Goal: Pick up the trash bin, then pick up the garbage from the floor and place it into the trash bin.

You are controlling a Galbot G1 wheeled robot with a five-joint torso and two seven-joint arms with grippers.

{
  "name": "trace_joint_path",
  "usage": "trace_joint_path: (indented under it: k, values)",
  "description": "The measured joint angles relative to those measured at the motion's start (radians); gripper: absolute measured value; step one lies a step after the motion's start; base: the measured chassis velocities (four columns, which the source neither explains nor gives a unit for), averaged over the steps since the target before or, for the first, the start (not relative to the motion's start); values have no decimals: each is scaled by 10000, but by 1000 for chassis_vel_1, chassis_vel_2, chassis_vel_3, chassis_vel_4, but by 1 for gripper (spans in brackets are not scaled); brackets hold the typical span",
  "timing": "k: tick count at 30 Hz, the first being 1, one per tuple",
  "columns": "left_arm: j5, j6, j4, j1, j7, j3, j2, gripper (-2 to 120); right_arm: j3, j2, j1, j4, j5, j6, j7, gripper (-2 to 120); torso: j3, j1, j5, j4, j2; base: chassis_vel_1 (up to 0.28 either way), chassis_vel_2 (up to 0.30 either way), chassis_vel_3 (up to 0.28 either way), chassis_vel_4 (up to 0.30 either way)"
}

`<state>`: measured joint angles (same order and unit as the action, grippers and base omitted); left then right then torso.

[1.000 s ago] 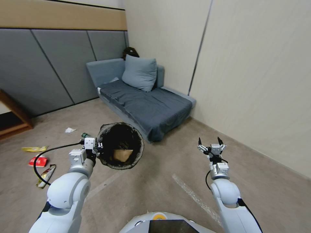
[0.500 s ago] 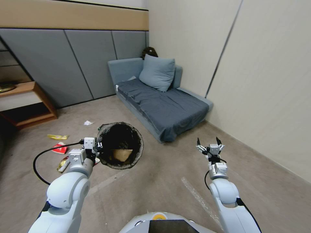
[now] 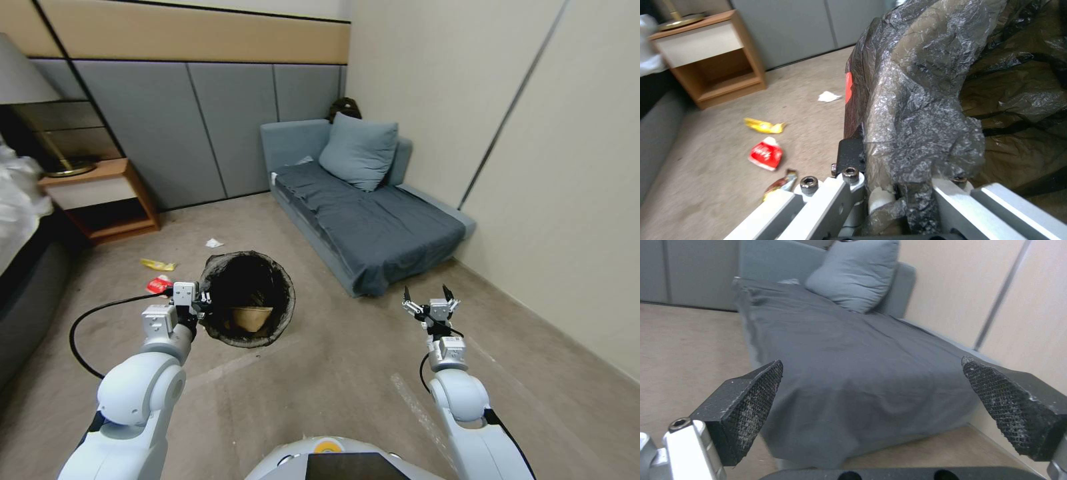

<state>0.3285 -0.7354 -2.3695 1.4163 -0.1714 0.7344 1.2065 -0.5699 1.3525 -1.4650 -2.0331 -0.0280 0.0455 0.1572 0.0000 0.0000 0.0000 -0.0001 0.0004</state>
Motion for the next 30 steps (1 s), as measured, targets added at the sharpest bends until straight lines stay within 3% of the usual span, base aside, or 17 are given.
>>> trace_joint_path:
  k: [30]
  values:
    - [-65, 0, 59, 26, -9, 3, 166, 1, 110, -58, 44, 119, -45, 51, 21, 100, 0, 0, 0, -2, 0, 68, 67, 71, 67]
